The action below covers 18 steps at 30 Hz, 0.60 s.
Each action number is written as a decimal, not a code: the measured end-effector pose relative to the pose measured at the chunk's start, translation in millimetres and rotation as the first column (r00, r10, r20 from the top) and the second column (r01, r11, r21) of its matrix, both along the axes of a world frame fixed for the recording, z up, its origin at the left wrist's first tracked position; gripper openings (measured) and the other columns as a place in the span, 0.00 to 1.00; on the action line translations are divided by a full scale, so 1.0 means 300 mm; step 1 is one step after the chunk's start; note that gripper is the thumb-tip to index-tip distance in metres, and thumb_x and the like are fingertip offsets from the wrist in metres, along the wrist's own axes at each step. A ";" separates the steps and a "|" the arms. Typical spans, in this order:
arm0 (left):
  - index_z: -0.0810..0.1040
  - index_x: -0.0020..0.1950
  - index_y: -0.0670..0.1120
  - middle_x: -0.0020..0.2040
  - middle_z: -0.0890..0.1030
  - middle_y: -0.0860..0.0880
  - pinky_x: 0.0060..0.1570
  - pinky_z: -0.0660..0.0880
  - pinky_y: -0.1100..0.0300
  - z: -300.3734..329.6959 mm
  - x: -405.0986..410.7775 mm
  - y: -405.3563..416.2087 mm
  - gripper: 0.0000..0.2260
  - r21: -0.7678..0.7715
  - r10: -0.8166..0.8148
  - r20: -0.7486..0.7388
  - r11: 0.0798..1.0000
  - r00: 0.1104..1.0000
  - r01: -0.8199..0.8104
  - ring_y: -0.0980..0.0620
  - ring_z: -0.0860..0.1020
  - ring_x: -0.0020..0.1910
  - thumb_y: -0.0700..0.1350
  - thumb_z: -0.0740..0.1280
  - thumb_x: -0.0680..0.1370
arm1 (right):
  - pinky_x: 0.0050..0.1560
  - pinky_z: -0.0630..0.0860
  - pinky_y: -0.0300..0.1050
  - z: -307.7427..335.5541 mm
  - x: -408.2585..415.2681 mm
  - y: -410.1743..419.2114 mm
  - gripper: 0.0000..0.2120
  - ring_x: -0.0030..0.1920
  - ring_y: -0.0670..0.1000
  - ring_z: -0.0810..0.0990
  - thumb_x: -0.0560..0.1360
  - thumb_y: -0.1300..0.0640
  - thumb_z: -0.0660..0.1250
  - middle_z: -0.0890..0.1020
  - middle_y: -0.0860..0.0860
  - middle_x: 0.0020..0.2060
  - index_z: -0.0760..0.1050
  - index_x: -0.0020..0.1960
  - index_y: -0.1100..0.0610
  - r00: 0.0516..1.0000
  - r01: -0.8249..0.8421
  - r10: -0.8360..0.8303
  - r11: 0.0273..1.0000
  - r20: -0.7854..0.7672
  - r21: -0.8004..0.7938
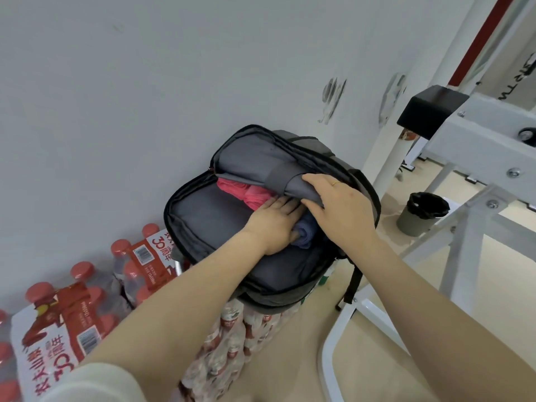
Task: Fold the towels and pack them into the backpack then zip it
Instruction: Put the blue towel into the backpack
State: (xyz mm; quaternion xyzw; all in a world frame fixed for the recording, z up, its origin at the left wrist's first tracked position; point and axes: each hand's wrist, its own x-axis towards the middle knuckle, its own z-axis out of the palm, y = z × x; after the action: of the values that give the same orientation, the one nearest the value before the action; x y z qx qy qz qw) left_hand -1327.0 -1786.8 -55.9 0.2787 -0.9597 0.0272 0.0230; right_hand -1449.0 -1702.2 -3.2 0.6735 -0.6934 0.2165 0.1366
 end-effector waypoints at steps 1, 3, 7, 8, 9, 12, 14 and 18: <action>0.55 0.75 0.45 0.75 0.58 0.45 0.73 0.50 0.54 0.006 0.046 0.007 0.27 0.000 -0.037 -0.008 0.999 0.999 0.037 0.46 0.56 0.74 0.55 0.55 0.79 | 0.42 0.77 0.47 -0.010 0.007 0.004 0.19 0.50 0.59 0.82 0.73 0.55 0.68 0.81 0.55 0.56 0.73 0.63 0.56 1.000 -0.002 0.002 1.000 0.008 0.008; 0.67 0.70 0.43 0.69 0.69 0.40 0.66 0.66 0.49 0.003 0.166 0.025 0.26 -0.037 -0.109 -0.052 0.994 0.993 0.107 0.42 0.69 0.68 0.56 0.55 0.77 | 0.45 0.78 0.47 -0.038 0.024 0.017 0.19 0.51 0.58 0.81 0.73 0.54 0.68 0.80 0.55 0.56 0.74 0.62 0.57 1.000 -0.008 0.008 1.000 0.008 0.026; 0.76 0.61 0.42 0.60 0.79 0.42 0.53 0.77 0.50 -0.024 0.387 0.049 0.22 -0.091 -0.111 -0.127 0.991 0.986 0.100 0.44 0.79 0.56 0.53 0.56 0.75 | 0.48 0.78 0.50 -0.118 0.083 0.046 0.20 0.51 0.60 0.80 0.69 0.54 0.73 0.80 0.57 0.55 0.76 0.58 0.59 1.000 0.016 -0.015 0.996 -0.010 0.092; 0.77 0.59 0.42 0.57 0.80 0.43 0.51 0.78 0.52 -0.018 0.425 0.063 0.20 -0.099 -0.102 -0.145 0.991 0.984 0.088 0.44 0.80 0.53 0.52 0.56 0.75 | 0.49 0.78 0.51 -0.134 0.105 0.052 0.20 0.52 0.60 0.80 0.69 0.53 0.72 0.80 0.58 0.55 0.76 0.58 0.59 0.999 0.037 -0.037 0.993 -0.005 0.114; 0.78 0.57 0.42 0.54 0.81 0.43 0.48 0.78 0.53 -0.019 0.461 0.072 0.19 -0.100 -0.089 -0.156 0.992 0.984 0.074 0.44 0.80 0.51 0.51 0.57 0.74 | 0.50 0.77 0.52 -0.147 0.129 0.057 0.20 0.53 0.61 0.79 0.70 0.51 0.71 0.79 0.58 0.56 0.76 0.58 0.60 0.998 0.059 -0.060 0.988 0.006 0.146; 0.78 0.55 0.42 0.51 0.81 0.44 0.45 0.79 0.54 -0.013 0.554 0.095 0.18 -0.083 -0.027 -0.176 0.996 0.984 0.012 0.44 0.80 0.48 0.50 0.57 0.74 | 0.57 0.73 0.56 -0.176 0.200 0.069 0.20 0.59 0.63 0.76 0.73 0.48 0.66 0.77 0.61 0.60 0.75 0.60 0.60 0.990 0.139 -0.138 0.966 -0.019 0.220; 0.78 0.55 0.42 0.50 0.81 0.44 0.44 0.79 0.54 -0.002 0.610 0.112 0.18 -0.070 -0.010 -0.189 0.998 0.982 -0.003 0.44 0.80 0.47 0.50 0.57 0.74 | 0.58 0.72 0.58 -0.182 0.240 0.073 0.21 0.59 0.64 0.76 0.73 0.48 0.63 0.76 0.63 0.61 0.76 0.59 0.61 0.982 0.186 -0.175 0.955 -0.067 0.231; 0.79 0.55 0.42 0.52 0.81 0.44 0.42 0.78 0.55 0.028 0.732 0.152 0.18 -0.053 0.029 -0.208 0.998 0.978 -0.041 0.45 0.81 0.48 0.49 0.56 0.73 | 0.64 0.67 0.57 -0.125 0.352 0.106 0.28 0.64 0.63 0.72 0.75 0.42 0.51 0.75 0.61 0.63 0.73 0.63 0.61 0.976 0.201 -0.212 0.963 0.048 0.181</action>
State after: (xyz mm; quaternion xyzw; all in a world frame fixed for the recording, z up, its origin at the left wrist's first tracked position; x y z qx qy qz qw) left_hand -1107.4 -1741.3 -47.4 0.2962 -0.9459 0.0256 0.1301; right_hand -1343.3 -1670.4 -40.7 0.5993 -0.7804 0.1616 0.0753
